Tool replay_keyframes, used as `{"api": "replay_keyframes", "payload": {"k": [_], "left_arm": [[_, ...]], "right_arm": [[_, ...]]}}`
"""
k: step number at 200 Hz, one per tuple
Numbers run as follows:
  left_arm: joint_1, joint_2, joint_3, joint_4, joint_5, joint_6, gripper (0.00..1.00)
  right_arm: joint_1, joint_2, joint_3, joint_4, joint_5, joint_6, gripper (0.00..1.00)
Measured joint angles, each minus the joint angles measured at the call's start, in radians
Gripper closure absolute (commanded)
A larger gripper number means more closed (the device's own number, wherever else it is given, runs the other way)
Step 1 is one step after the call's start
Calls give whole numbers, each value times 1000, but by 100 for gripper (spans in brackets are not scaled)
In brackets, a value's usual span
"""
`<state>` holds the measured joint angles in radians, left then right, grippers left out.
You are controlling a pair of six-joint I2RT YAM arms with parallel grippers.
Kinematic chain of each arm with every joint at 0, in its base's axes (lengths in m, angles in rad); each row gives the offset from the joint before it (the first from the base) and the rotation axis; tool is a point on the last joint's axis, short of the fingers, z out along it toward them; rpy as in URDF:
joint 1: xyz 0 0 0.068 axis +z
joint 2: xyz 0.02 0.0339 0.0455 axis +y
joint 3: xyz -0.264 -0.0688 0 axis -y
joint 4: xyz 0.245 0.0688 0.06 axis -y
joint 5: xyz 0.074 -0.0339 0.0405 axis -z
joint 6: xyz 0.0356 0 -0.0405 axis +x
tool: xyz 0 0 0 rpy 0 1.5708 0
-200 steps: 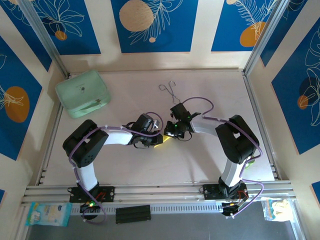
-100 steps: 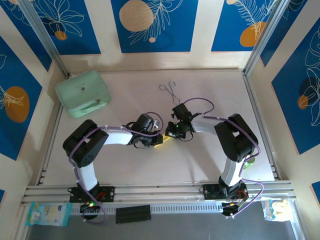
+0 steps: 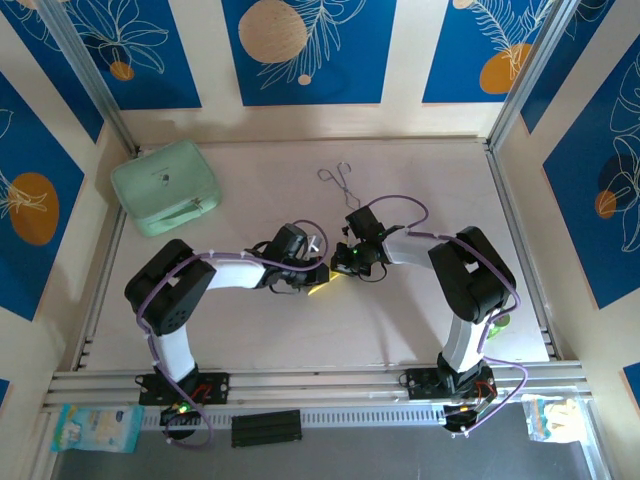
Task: Fold a paper plane with a square sheet of paper (pick it up from the middle)
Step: Fifth fold the wing at the center of the table.
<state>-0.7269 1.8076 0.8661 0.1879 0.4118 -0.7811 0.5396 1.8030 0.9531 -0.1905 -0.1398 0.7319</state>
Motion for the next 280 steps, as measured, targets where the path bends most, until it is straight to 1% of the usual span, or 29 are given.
{"api": "replay_keyframes", "payload": {"k": [72,118,171,243,280], "left_arm": [[2,27,0,9,-56,1,95],[3,31,0,12,-61,0,97],[3,31,0,12,-68,0,97],[3,31,0,12,-76,-8,98],[3,31,0,12,-79,-15,97]], "right_arm": [[-21,0,-13,24,-46,0,92],[-46,-25,-14,33,-71,-5,89],[-82,-50,-19,50,-70,-46,89],[-93,20,-19,82,-91,-88,89],[-97,31,-18,98,-105,-95,89]]}}
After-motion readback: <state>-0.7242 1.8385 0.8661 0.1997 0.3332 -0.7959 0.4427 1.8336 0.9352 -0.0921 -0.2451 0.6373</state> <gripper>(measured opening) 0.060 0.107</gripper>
